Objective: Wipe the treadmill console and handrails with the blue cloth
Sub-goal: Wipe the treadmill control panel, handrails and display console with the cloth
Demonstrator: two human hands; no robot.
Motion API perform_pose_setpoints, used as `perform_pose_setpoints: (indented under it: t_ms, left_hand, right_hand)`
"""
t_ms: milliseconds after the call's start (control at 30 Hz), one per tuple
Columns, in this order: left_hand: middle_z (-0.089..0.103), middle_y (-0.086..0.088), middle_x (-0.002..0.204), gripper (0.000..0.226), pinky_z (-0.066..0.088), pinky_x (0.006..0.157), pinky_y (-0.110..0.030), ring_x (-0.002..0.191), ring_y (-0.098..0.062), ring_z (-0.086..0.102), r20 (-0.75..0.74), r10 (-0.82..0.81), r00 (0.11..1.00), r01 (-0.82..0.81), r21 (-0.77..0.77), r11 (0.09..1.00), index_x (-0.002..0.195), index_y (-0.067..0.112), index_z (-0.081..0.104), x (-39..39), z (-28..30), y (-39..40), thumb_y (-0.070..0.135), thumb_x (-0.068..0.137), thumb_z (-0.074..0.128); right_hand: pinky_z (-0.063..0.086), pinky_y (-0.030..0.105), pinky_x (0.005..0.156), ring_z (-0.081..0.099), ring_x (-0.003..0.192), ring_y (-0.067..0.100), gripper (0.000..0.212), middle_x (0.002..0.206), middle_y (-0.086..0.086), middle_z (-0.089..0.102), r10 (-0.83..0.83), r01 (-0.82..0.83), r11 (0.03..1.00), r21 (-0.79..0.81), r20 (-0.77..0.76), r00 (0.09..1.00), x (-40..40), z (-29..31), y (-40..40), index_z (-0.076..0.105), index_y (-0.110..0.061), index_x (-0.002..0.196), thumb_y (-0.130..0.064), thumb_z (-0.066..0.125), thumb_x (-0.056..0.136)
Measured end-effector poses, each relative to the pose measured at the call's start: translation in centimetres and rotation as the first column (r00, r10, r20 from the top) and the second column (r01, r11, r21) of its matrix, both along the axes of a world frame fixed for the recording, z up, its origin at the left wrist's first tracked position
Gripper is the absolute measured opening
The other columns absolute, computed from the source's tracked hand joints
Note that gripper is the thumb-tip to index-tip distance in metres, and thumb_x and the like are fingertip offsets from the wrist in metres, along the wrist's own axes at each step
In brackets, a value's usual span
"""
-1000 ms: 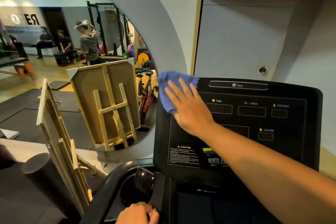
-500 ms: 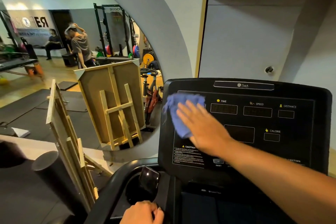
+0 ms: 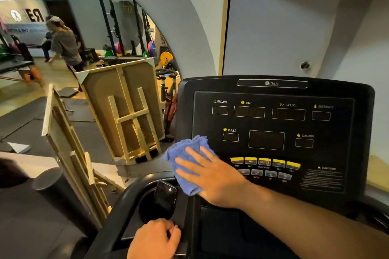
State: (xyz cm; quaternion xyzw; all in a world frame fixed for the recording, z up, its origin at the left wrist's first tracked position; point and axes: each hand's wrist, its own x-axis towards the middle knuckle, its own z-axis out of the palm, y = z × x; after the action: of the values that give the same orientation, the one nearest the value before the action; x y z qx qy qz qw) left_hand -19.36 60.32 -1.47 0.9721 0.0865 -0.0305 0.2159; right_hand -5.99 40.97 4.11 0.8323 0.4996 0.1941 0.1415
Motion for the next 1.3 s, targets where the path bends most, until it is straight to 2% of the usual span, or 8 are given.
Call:
perform_pose_setpoints:
  t_ms: [133, 300, 400, 500, 733, 967, 1167, 1300]
  left_hand:
    - [0.070, 0.009, 0.092, 0.038, 0.051, 0.080, -0.026, 0.071, -0.008, 0.051, 0.020, -0.009, 1.000, 0.009, 0.023, 1.000, 0.088, 0.026, 0.063, -0.3, -0.4, 0.1, 0.059, 0.086, 0.044]
    - [0.070, 0.010, 0.093, 0.037, 0.052, 0.083, -0.026, 0.083, -0.009, 0.065, 0.019, -0.010, 1.000, 0.010, -0.005, 1.000, 0.095, 0.028, 0.068, -0.3, -0.2, 0.1, 0.058, 0.089, 0.046]
    - [0.070, 0.010, 0.090, 0.037, 0.054, 0.084, -0.029, 0.087, -0.010, 0.068, 0.022, -0.018, 1.000, 0.018, 0.016, 1.000, 0.093, 0.030, 0.066, -0.4, -0.2, 0.2, 0.059, 0.088, 0.045]
    - [0.070, 0.010, 0.087, 0.037, 0.054, 0.081, -0.029, 0.084, -0.009, 0.067, 0.033, -0.029, 0.999, 0.028, 0.023, 0.999, 0.090, 0.028, 0.066, -0.5, -0.1, 0.1, 0.058, 0.089, 0.044]
    - [0.070, 0.008, 0.079, 0.037, 0.055, 0.078, -0.029, 0.075, -0.009, 0.066, 0.017, -0.023, 1.000, 0.022, 0.010, 1.000, 0.087, 0.027, 0.067, -0.6, 0.1, 0.0, 0.056, 0.089, 0.046]
    - [0.070, 0.009, 0.079, 0.036, 0.049, 0.070, -0.028, 0.072, -0.007, 0.062, 0.010, -0.026, 1.000, 0.026, 0.022, 0.999, 0.086, 0.027, 0.069, -0.8, 0.2, 0.0, 0.055, 0.092, 0.048]
    - [0.069, 0.012, 0.077, 0.035, 0.047, 0.067, -0.022, 0.066, -0.001, 0.061, -0.019, -0.034, 0.999, 0.035, 0.028, 0.999, 0.086, 0.031, 0.073, -0.8, 0.5, -0.2, 0.054, 0.095, 0.048]
    - [0.069, 0.012, 0.074, 0.035, 0.050, 0.070, -0.023, 0.068, -0.002, 0.062, -0.056, -0.009, 0.998, 0.010, 0.028, 1.000, 0.083, 0.031, 0.072, -0.5, 0.4, -0.3, 0.054, 0.094, 0.048]
  right_hand:
    - [-0.003, 0.044, 0.123, 0.007, 0.155, 0.024, 0.062, 0.165, -0.003, 0.023, 0.014, -0.020, 0.995, -0.094, -0.059, 0.998, -2.1, -1.6, -4.7, 0.032, -0.026, 0.154, -0.044, 0.042, 0.096]
    - [0.007, 0.042, 0.124, 0.006, 0.155, 0.018, 0.066, 0.166, -0.006, 0.021, -0.110, 0.103, 0.993, -0.054, -0.152, 0.982, -3.1, -1.2, -11.5, 0.027, -0.027, 0.157, -0.043, 0.049, 0.096]
    - [0.007, 0.043, 0.123, 0.011, 0.154, 0.021, 0.073, 0.165, -0.001, 0.023, -0.217, 0.201, 0.971, -0.132, -0.119, 0.969, -3.7, -1.1, -16.3, 0.023, -0.027, 0.158, -0.047, 0.045, 0.091]
    - [0.007, 0.044, 0.123, 0.009, 0.155, 0.023, 0.072, 0.166, -0.004, 0.021, -0.244, 0.234, 0.967, -0.095, -0.109, 0.964, -4.4, -0.7, -18.7, 0.027, -0.028, 0.157, -0.045, 0.046, 0.090]
    - [0.004, 0.046, 0.125, 0.014, 0.154, 0.024, 0.057, 0.161, -0.009, 0.032, -0.073, 0.081, 0.996, 0.041, -0.159, 0.985, -3.8, -1.5, -10.7, 0.046, -0.027, 0.147, -0.040, 0.057, 0.092]
    - [0.005, 0.043, 0.126, 0.017, 0.153, 0.022, 0.043, 0.156, -0.005, 0.043, 0.020, -0.001, 0.995, 0.101, -0.191, 0.981, -2.8, -1.2, -6.5, 0.059, -0.022, 0.137, -0.039, 0.049, 0.099]
    - [0.008, 0.036, 0.126, 0.013, 0.154, 0.014, 0.057, 0.160, -0.006, 0.035, -0.093, 0.145, 0.972, 0.186, -0.261, 0.961, -4.4, -2.1, -15.7, 0.046, -0.026, 0.149, -0.037, 0.052, 0.093]
    - [0.007, 0.035, 0.124, 0.015, 0.152, 0.015, 0.067, 0.160, -0.006, 0.032, -0.236, 0.253, 0.964, 0.081, -0.173, 0.956, -5.4, -2.6, -22.2, 0.037, -0.027, 0.151, -0.041, 0.055, 0.088]
